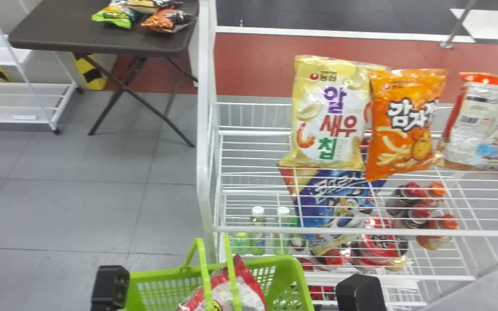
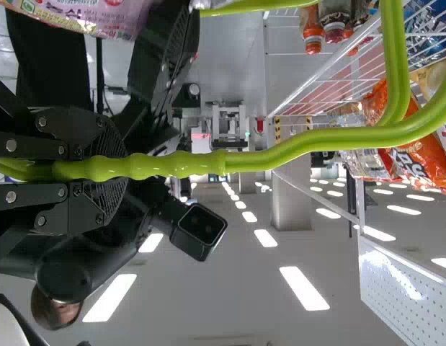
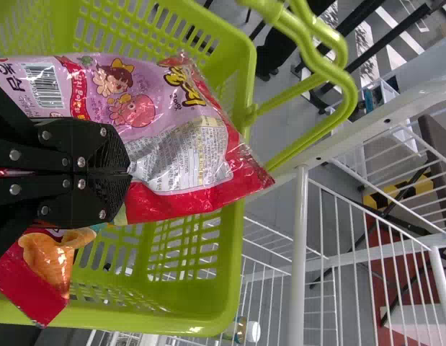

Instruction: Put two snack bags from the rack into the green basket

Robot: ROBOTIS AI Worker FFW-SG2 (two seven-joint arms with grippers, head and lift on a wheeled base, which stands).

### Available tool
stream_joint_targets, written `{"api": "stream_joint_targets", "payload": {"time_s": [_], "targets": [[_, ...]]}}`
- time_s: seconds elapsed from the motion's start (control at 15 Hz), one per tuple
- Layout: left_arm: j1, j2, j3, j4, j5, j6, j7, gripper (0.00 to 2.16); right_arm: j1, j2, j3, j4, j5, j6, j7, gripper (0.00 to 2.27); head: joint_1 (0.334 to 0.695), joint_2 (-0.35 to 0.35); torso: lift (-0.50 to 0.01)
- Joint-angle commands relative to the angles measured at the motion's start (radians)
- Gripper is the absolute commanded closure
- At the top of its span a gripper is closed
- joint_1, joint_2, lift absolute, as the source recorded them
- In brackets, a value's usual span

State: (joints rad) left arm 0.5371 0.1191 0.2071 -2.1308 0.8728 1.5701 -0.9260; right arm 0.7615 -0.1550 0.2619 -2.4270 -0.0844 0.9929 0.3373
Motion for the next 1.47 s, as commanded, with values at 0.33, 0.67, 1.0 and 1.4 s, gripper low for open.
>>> {"api": "stream_joint_targets", "payload": {"time_s": [0.33, 0.67, 1.0, 1.4], "targets": [[0.007, -0.001, 0.0, -0.017, 0.002, 0.001, 0.001, 1.37, -0.045, -0.003, 0.074, 0.105, 0.13, -0.052, -0.04, 0.0, 0.695, 0.024, -0.005], [0.007, -0.001, 0.0, -0.015, 0.002, 0.001, 0.0, 1.37, 0.078, -0.02, -0.03, -0.079, 0.095, -0.239, -0.046, 0.06, 0.695, -0.022, -0.005], [0.007, -0.001, 0.002, -0.012, 0.002, 0.001, -0.004, 1.37, 0.13, -0.011, -0.213, -0.136, -0.035, -0.506, -0.067, 0.06, 0.695, -0.143, -0.005], [0.011, -0.003, 0.003, -0.012, 0.002, 0.001, -0.004, 1.37, -0.001, 0.063, -0.553, -0.015, -0.252, -0.628, -0.044, 0.07, 0.695, -0.35, -0.005]]}}
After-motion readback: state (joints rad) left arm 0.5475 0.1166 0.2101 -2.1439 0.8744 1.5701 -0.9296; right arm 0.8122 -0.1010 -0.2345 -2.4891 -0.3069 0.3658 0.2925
